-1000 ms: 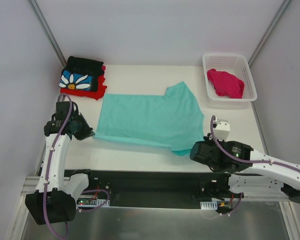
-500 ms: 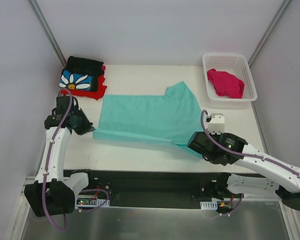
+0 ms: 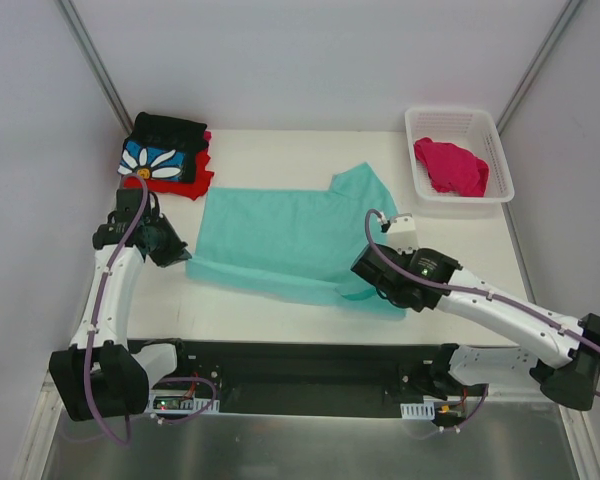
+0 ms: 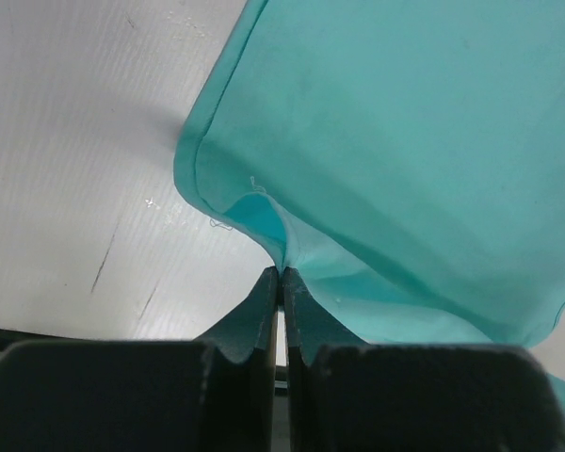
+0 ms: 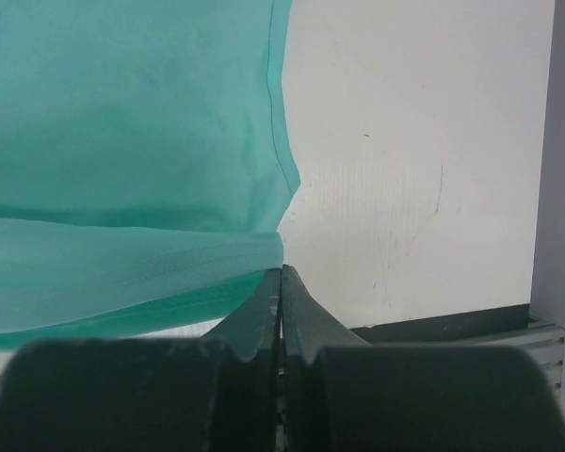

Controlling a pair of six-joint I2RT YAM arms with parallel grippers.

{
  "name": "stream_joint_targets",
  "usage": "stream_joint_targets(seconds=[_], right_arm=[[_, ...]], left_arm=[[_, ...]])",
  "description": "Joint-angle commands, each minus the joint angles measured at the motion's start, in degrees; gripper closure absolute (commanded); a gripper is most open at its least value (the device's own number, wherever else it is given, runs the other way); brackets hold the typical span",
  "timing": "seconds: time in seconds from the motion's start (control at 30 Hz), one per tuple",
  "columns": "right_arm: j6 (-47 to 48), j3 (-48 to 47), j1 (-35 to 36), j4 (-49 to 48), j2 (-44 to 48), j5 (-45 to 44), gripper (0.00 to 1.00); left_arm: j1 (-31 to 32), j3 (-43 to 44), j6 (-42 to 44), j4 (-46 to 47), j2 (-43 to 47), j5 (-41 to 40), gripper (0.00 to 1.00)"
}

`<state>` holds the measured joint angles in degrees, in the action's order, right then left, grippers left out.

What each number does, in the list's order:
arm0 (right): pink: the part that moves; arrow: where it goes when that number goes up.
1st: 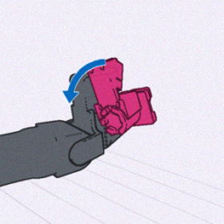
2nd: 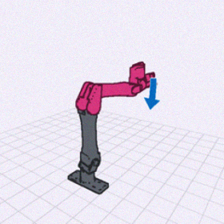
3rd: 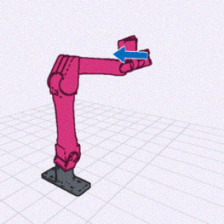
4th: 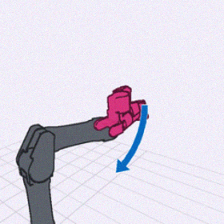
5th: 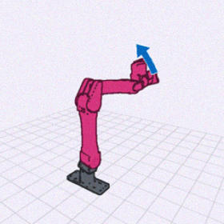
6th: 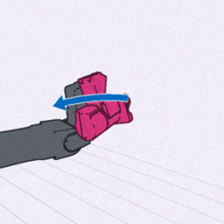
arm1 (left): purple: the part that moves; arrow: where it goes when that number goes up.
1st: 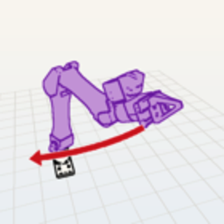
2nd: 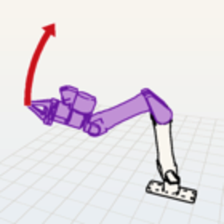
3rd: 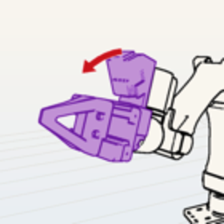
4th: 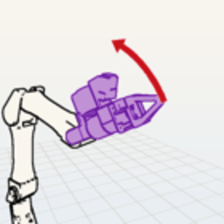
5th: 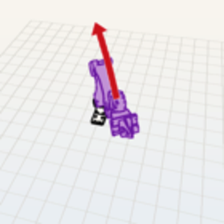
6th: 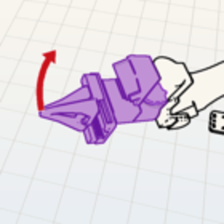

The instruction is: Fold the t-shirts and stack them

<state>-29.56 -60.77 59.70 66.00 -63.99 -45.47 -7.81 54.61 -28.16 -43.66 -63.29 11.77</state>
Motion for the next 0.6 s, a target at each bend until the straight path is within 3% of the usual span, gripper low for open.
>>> stream_joint_targets(seconds=[0.0, 0.57], right_arm=[[4.16, -2.77, -1.16, -4.47, -2.19, 0.65, 0.99], [12.68, -0.84, -10.74, -12.64, -3.78, 3.28, 0.99]], left_arm=[[0.34, 1.03, -0.67, 1.3, -0.87, 0.62, 1.0], [0.34, -1.17, -0.23, 4.11, -4.82, -0.08, 1.0]])
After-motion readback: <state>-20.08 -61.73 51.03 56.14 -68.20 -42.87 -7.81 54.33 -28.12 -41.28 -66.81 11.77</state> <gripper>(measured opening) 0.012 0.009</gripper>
